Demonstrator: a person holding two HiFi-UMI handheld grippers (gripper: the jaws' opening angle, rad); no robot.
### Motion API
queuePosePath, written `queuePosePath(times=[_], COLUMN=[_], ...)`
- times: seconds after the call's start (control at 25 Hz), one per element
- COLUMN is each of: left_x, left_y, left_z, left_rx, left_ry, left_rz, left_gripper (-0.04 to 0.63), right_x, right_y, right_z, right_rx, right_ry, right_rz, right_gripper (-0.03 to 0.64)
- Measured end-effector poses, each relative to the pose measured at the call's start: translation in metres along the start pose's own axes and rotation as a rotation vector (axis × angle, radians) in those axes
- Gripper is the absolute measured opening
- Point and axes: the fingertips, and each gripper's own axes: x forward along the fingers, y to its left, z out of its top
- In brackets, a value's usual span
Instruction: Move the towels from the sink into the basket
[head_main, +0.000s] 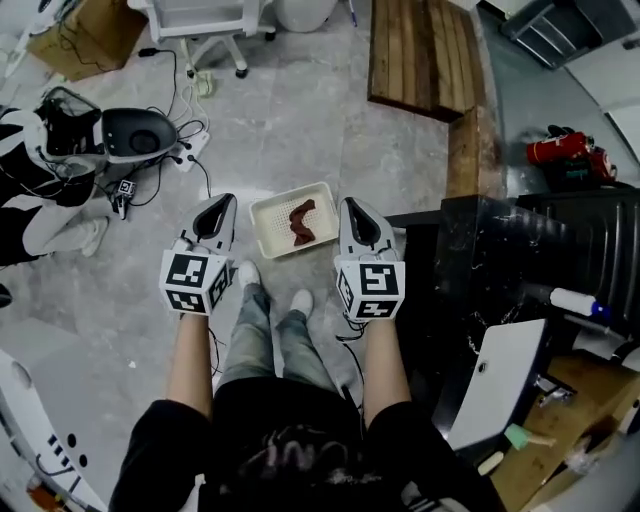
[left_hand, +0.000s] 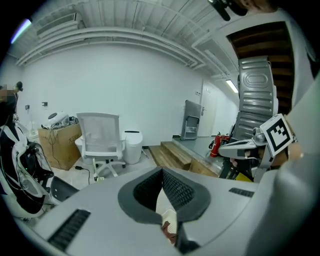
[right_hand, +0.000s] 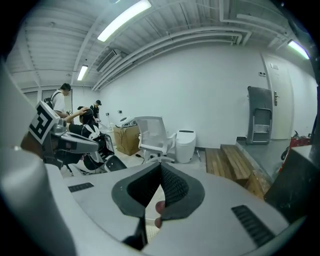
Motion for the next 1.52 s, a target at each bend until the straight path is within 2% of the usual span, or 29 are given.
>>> queuePosePath(times=[0.48, 0.64, 0.92, 1.52], left_x=[-0.067, -0.085, -0.109, -0.145], left_y=[-0.026, -0.036, -0.057, -0.069], left_z=[0.080, 0.102, 0.127, 0.156], left_rx=[0.052, 0.041, 0.093, 0.084], left_ry=[-0.123, -0.176, -0.243, -0.341], left_rz=[0.045, 0.064, 0.076, 0.126], left_gripper=[0.006, 0.006, 0.006, 0.006], right_x=[-0.074, -0.096, -0.129, -0.157], right_y=[0.008, 0.002, -0.003, -0.001], right_z=[0.074, 0.095, 0.122, 0.147], right_rx=[-0.016, -0.008, -0.059, -0.114], right_ry=[-0.125, -0.167, -0.230, -0.300], right_rz=[-0.014, -0.024, -0.049, -0.033], right_gripper=[0.014, 0.012, 0.012, 0.012])
